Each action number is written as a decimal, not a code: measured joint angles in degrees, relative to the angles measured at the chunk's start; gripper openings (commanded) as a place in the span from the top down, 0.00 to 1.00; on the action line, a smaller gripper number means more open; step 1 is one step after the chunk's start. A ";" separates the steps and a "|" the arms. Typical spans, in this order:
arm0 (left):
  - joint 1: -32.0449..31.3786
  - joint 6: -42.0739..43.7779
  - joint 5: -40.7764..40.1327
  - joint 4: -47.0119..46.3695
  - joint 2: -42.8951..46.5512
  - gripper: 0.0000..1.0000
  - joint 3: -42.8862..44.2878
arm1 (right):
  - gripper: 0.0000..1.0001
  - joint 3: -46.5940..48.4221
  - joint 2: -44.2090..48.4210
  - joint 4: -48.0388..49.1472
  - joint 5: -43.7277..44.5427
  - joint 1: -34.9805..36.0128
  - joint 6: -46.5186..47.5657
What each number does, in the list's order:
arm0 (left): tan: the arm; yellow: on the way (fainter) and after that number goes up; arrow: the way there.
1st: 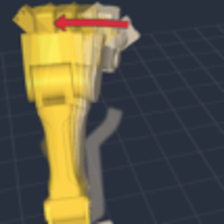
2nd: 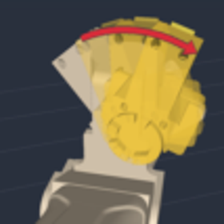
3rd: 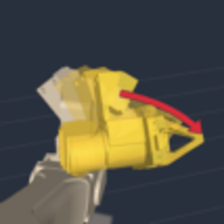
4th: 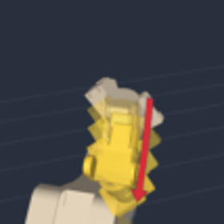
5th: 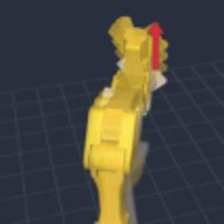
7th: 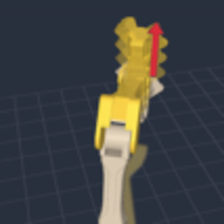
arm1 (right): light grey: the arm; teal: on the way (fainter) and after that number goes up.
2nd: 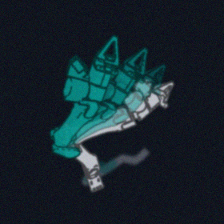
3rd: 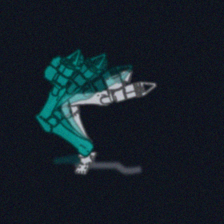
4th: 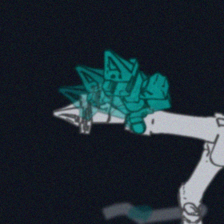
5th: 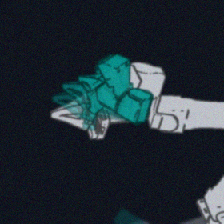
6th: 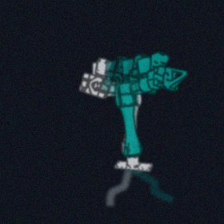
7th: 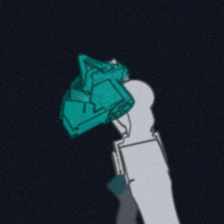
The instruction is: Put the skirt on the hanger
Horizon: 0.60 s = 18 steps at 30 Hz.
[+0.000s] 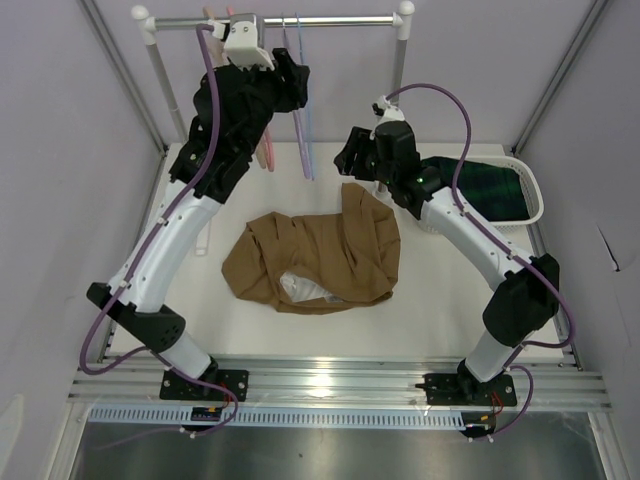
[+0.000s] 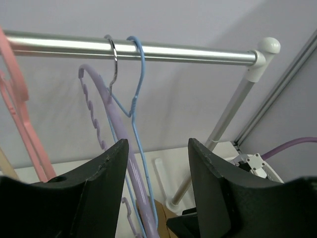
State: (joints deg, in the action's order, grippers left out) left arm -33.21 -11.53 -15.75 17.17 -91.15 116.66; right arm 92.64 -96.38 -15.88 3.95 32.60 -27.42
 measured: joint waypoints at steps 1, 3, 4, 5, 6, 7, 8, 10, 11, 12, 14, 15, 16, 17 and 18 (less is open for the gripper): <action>0.00 0.00 0.55 -0.11 -0.52 0.42 0.35 | 0.42 0.00 0.00 0.02 -0.15 -0.09 0.00; 0.02 -0.09 1.49 -0.35 -1.79 0.42 1.09 | 0.42 0.00 0.02 0.02 -0.31 -0.24 0.00; 0.00 -0.37 1.64 -0.33 -2.56 0.42 1.44 | 0.42 0.00 0.04 0.02 -0.35 -0.26 0.00; 0.00 -0.48 1.77 -0.37 -3.21 0.42 1.77 | 0.42 0.00 0.07 0.00 -0.37 -0.35 0.00; 0.00 -0.74 1.84 -0.35 -4.17 0.43 2.12 | 0.42 0.00 0.09 0.02 -0.44 -0.46 0.00; 0.00 -1.05 1.68 -0.26 -4.92 0.43 2.27 | 0.42 0.00 0.11 0.02 -0.55 -0.52 0.02; 0.02 -1.53 1.31 -0.04 -5.75 0.44 2.62 | 0.42 -0.07 0.15 0.02 -0.61 -0.61 0.02; 0.07 -2.25 0.46 0.90 -7.74 0.45 4.26 | 0.42 -0.55 0.42 0.13 -0.85 -0.83 0.04; 0.15 -2.64 -0.02 1.31 -8.96 0.45 5.64 | 0.42 -0.87 0.61 0.13 -0.98 -0.94 0.04; 0.26 -3.06 -0.55 1.81 -10.03 0.45 6.80 | 0.42 -1.22 0.81 0.17 -1.16 -1.09 0.04; 0.66 -3.69 -1.33 2.73 -11.23 0.46 7.87 | 0.42 -1.92 1.22 0.17 -1.42 -1.40 0.07; 0.90 -4.02 -1.84 3.04 -11.45 0.46 7.89 | 0.42 -2.32 1.46 0.22 -1.53 -1.64 0.07; 1.22 -4.17 -2.08 3.19 -11.56 0.46 7.87 | 0.42 -2.71 1.75 0.24 -1.66 -1.88 0.07; 1.53 -4.52 -2.21 3.34 -11.58 0.46 7.87 | 0.42 -3.02 1.99 0.20 -1.77 -2.16 0.07; 1.86 -4.72 -2.38 3.43 -11.58 0.46 7.87 | 0.42 -3.30 2.25 0.28 -1.88 -2.49 0.07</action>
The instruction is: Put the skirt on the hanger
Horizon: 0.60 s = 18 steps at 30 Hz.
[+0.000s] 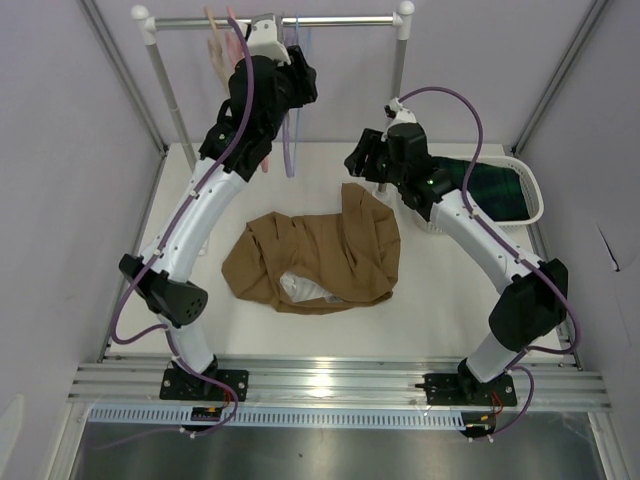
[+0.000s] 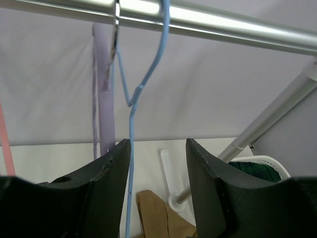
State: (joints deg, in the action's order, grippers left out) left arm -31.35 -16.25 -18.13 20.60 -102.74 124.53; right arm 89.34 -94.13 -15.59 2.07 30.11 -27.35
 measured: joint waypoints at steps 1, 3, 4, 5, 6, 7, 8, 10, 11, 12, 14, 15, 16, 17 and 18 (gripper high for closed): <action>0.28 -0.24 -0.15 0.00 0.00 0.46 0.00 | 0.42 -0.17 0.17 0.04 -0.02 -0.17 0.00; 0.68 -0.26 -0.33 -0.02 0.00 0.46 -0.02 | 0.42 -0.46 0.52 0.07 -0.20 -0.55 0.00; 0.85 -0.26 -0.37 -0.04 0.00 0.46 -0.07 | 0.42 -0.46 0.59 0.15 -0.22 -0.70 0.00; 0.96 -0.26 -0.44 -0.04 0.00 0.46 -0.11 | 0.42 -0.46 0.61 0.26 -0.24 -0.85 0.00; 1.01 -0.24 -0.59 -0.07 0.02 0.46 -0.20 | 0.42 -0.48 0.61 0.44 -0.31 -0.96 0.00; 1.01 -0.24 -0.72 -0.11 0.07 0.46 -0.35 | 0.42 -0.52 0.61 0.63 -0.44 -1.01 0.00; 1.01 -0.20 -0.74 -0.09 0.07 0.46 -0.39 | 0.42 -0.70 0.61 0.83 -0.52 -1.05 0.00; 1.01 -0.02 -0.76 -0.11 0.09 0.45 -0.57 | 0.42 -1.03 0.61 1.01 -0.66 -1.05 0.00; 1.01 0.15 -0.79 -0.20 0.11 0.45 -0.68 | 0.42 -1.18 0.61 1.01 -0.76 -1.05 -0.02; 1.03 0.31 -0.81 -0.31 0.13 0.44 -0.83 | 0.42 -1.29 0.61 0.96 -0.90 -1.05 -0.02; 1.20 0.44 -0.76 -0.31 0.15 0.44 -1.11 | 0.42 -1.38 0.61 0.96 -1.03 -1.09 -0.02; 1.29 0.55 -0.72 -0.33 0.15 0.44 -1.22 | 0.42 -1.38 0.61 1.01 -1.05 -1.09 -0.02; 1.46 0.83 -0.63 -0.37 0.15 0.43 -1.36 | 0.42 -1.38 0.61 1.03 -1.27 -1.09 -0.02; 1.66 0.98 -0.48 -0.39 0.15 0.43 -1.44 | 0.42 -1.38 0.61 1.03 -1.51 -1.14 -0.02; 1.84 1.27 -0.04 -0.44 0.15 0.43 -1.46 | 0.42 -1.38 0.61 1.01 -1.70 -1.18 -0.02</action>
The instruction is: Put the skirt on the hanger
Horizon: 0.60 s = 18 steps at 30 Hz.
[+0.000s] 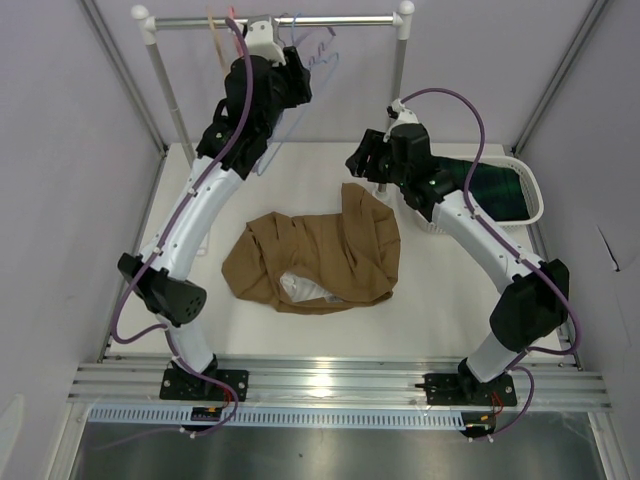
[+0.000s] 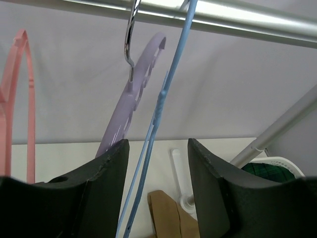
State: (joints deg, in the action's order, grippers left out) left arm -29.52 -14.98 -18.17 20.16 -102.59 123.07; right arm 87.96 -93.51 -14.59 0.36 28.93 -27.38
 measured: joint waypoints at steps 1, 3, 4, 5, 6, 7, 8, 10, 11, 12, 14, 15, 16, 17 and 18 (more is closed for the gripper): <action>0.61 0.04 0.74 -0.15 0.00 0.42 -0.09 | 0.42 0.00 0.00 -0.02 -0.22 -0.04 0.02; 1.64 0.09 2.60 -0.70 0.00 0.42 -0.24 | 0.42 0.00 0.00 0.00 -0.68 -0.24 0.02; 2.23 0.11 3.58 -0.98 0.00 0.42 -0.35 | 0.42 0.00 0.00 -0.02 -0.87 -0.33 0.02; 2.84 0.22 4.50 -1.29 -0.04 0.41 -0.39 | 0.42 0.00 0.00 -0.02 -1.01 -0.44 0.02; 3.43 0.46 5.44 -1.60 -0.09 0.42 -0.39 | 0.42 0.00 0.00 -0.04 -1.14 -0.55 0.04; 4.00 0.59 6.36 -1.92 -0.17 0.41 -0.39 | 0.42 0.00 0.00 -0.04 -1.27 -0.63 0.04; 4.48 0.72 7.17 -2.21 -0.22 0.41 -0.39 | 0.42 0.00 0.00 -0.04 -1.36 -0.72 0.07; 5.31 1.09 9.03 -2.89 -0.33 0.42 -0.46 | 0.42 0.00 0.00 -0.07 -1.51 -0.94 0.13; 5.75 1.14 10.32 -3.37 -0.39 0.41 -0.50 | 0.42 0.00 0.00 -0.04 -1.62 -1.07 0.20; 6.10 1.20 11.58 -3.76 -0.52 0.42 -0.59 | 0.42 0.00 0.00 -0.04 -1.79 -1.20 0.24; 6.73 1.51 14.40 -5.11 -0.76 0.41 -0.90 | 0.42 0.00 0.00 -0.07 -2.01 -1.44 0.42; 7.02 1.53 15.98 -5.86 -1.03 0.42 -0.94 | 0.42 0.00 0.00 -0.07 -2.12 -1.60 0.46; 7.26 1.53 17.42 -6.47 -1.33 0.42 -0.94 | 0.42 0.00 0.00 -0.07 -2.25 -1.70 0.48; 7.45 1.53 18.78 -7.26 -1.68 0.42 -1.05 | 0.42 0.00 0.00 -0.07 -2.36 -1.81 0.50; 7.58 1.51 19.85 -7.80 -2.03 0.43 -1.05 | 0.42 0.00 0.00 -0.07 -2.38 -1.88 0.55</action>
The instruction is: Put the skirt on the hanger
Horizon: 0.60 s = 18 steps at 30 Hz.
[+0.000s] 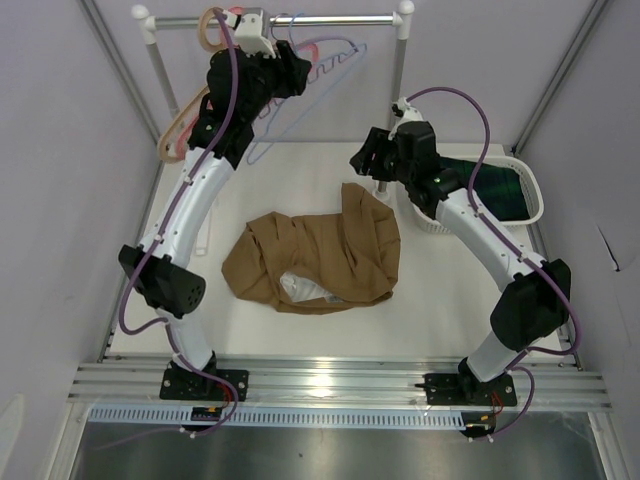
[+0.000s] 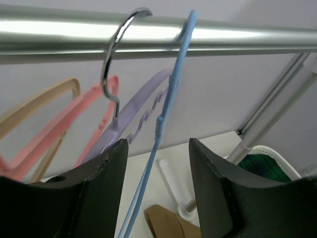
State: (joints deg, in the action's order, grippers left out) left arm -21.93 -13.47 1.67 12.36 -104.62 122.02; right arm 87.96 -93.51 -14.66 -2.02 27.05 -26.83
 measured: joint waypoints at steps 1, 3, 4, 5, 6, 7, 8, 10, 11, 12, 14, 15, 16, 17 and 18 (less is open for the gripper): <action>0.09 -0.02 1.03 -0.70 -0.42 0.44 0.00 | 0.42 0.00 0.00 -0.02 -0.04 -0.09 0.11; 0.20 -0.13 2.69 -1.60 -1.31 0.46 0.00 | 0.42 0.00 0.00 -0.07 -0.20 -0.26 0.28; 0.22 -0.24 3.50 -1.92 -1.86 0.46 0.00 | 0.42 0.00 0.00 -0.04 -0.26 -0.35 0.42; 0.24 -0.46 4.13 -2.29 -2.34 0.47 0.00 | 0.42 0.00 0.00 -0.09 -0.28 -0.44 0.55; 0.24 -0.55 4.66 -2.49 -2.71 0.48 0.00 | 0.42 0.00 0.00 -0.13 -0.39 -0.57 0.66; 0.24 -0.63 5.11 -2.78 -3.10 0.49 0.00 | 0.42 0.00 0.00 -0.22 -0.44 -0.68 0.81; 0.26 -0.68 5.57 -2.91 -3.50 0.50 0.00 | 0.42 0.00 0.00 -0.31 -0.46 -0.85 0.98; 0.33 -1.05 6.23 -3.19 -4.00 0.54 0.00 | 0.42 0.00 0.00 -0.57 -0.48 -1.20 1.14; 0.37 -1.16 6.43 -3.28 -4.15 0.56 0.00 | 0.42 0.00 0.00 -0.70 -0.50 -1.36 1.22; 0.39 -1.40 6.60 -3.37 -4.15 0.60 0.00 | 0.42 0.00 0.00 -0.87 -0.50 -1.51 1.36; 0.46 -1.62 6.97 -3.78 -4.15 0.63 0.00 | 0.42 0.00 0.00 -1.05 -0.50 -1.68 1.51; 0.48 -1.77 7.21 -4.26 -4.15 0.66 0.00 | 0.42 0.00 0.00 -1.18 -0.50 -1.77 1.64; 0.55 -2.01 7.48 -4.61 -4.15 0.67 0.00 | 0.42 0.00 0.00 -1.31 -0.50 -1.81 1.70; 0.59 -2.12 7.63 -4.72 -4.15 0.69 0.00 | 0.42 0.00 0.00 -1.33 -0.50 -1.88 1.86; 0.59 -2.23 7.78 -4.83 -4.15 0.74 0.02 | 0.42 0.00 0.00 -1.36 -0.50 -1.95 1.97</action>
State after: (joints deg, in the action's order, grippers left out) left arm -21.34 -15.70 9.45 7.53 -108.77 122.04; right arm 87.96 -93.51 -16.01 -2.52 25.10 -24.86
